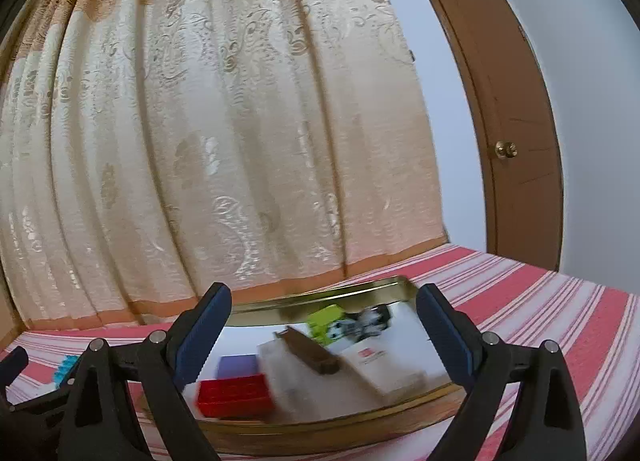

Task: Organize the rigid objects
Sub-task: 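Withdraw both tools from the tin toward the blue brick and white plug, then close the right tool on the blue brick and lift it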

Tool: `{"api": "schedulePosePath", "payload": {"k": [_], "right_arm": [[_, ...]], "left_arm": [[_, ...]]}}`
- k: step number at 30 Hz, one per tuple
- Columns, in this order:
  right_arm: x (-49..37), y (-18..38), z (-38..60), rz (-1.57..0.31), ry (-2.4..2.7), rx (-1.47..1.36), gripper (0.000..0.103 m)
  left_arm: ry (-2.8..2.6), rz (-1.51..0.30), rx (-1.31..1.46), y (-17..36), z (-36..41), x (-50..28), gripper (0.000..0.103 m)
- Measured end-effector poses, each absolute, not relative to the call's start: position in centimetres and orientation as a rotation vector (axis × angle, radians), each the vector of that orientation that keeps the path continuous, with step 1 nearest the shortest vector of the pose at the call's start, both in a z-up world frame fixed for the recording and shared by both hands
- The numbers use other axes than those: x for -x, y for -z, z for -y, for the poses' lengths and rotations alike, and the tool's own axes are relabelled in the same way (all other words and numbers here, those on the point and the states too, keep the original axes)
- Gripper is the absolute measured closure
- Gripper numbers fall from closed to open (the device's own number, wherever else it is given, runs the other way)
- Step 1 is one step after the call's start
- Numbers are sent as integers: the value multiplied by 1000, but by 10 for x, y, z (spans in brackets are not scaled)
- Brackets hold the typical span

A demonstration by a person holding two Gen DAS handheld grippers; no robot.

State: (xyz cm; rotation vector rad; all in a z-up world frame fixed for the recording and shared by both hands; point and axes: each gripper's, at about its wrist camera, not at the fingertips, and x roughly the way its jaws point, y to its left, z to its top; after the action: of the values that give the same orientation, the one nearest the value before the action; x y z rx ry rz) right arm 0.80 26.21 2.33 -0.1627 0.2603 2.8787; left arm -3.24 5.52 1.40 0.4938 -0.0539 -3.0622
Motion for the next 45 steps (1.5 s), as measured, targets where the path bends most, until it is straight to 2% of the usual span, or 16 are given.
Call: {"api": "schedulePosePath", "payload": {"k": [15,34,40,45], "right_arm": [[15,-18,-186,-293,-3013,276,8],[48,-9,-103,-263,-3149,459,8],[70,-2,-62,-134,-3202,630,8],[89,7,-34,-105,-3264,811,8]], "left_arm": [[2958,-24,-539,-11,18,49,0],[2830,-39,-602,-5,104,69,0],[2647,-57,-672,1,151,85,0],[2522,-105,-694,5,179,88,0]]}}
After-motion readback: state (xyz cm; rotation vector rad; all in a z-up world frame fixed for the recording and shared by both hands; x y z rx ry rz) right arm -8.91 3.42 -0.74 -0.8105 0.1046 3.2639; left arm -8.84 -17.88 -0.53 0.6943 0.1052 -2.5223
